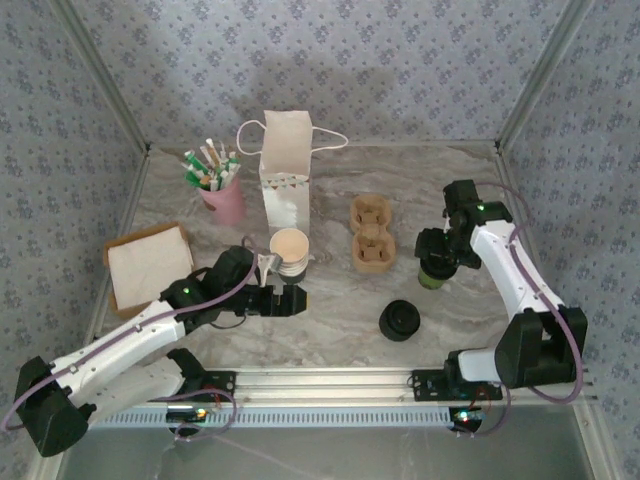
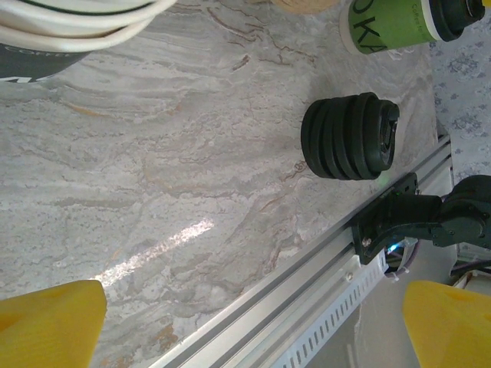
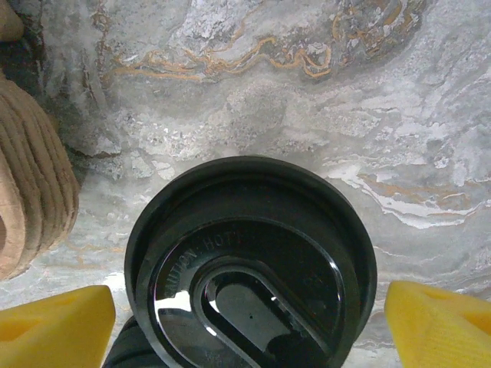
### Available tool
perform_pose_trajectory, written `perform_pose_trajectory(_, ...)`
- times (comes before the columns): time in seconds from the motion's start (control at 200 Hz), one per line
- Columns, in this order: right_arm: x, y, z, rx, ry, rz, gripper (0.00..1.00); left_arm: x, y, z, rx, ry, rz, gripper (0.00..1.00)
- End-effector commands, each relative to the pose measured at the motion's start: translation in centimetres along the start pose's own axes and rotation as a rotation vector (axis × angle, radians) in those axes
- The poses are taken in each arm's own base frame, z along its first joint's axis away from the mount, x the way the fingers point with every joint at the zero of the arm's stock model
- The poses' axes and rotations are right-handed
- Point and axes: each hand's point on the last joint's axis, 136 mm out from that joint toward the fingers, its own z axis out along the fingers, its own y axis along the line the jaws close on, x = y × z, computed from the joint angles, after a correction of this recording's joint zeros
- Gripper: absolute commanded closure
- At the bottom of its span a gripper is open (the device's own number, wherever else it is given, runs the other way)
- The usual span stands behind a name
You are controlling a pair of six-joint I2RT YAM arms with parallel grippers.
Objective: Pack the takeout coffee
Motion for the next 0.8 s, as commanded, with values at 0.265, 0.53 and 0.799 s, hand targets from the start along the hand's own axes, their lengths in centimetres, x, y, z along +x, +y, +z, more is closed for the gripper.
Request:
perform_pose_trajectory(0.265,-0.9,5.0,-8.9,-0.242,-0.256,-0.067,0.1,-3.9,0.2,-6.2,-0.144,-0.25,0.038,0.01)
perform_pose_trajectory(0.53,1.3,17.2,-9.4,-0.695,-0.252,-0.176,0.32,-6.1,1.8,-8.6,-0.239,-0.292,-0.021,0.03)
perform_pose_trajectory(0.799,2.4,23.5,-3.7,-0.705,-0.158,-0.235,0.64,-8.2,0.7,-10.0,-0.205,-0.338,-0.032,0.05)
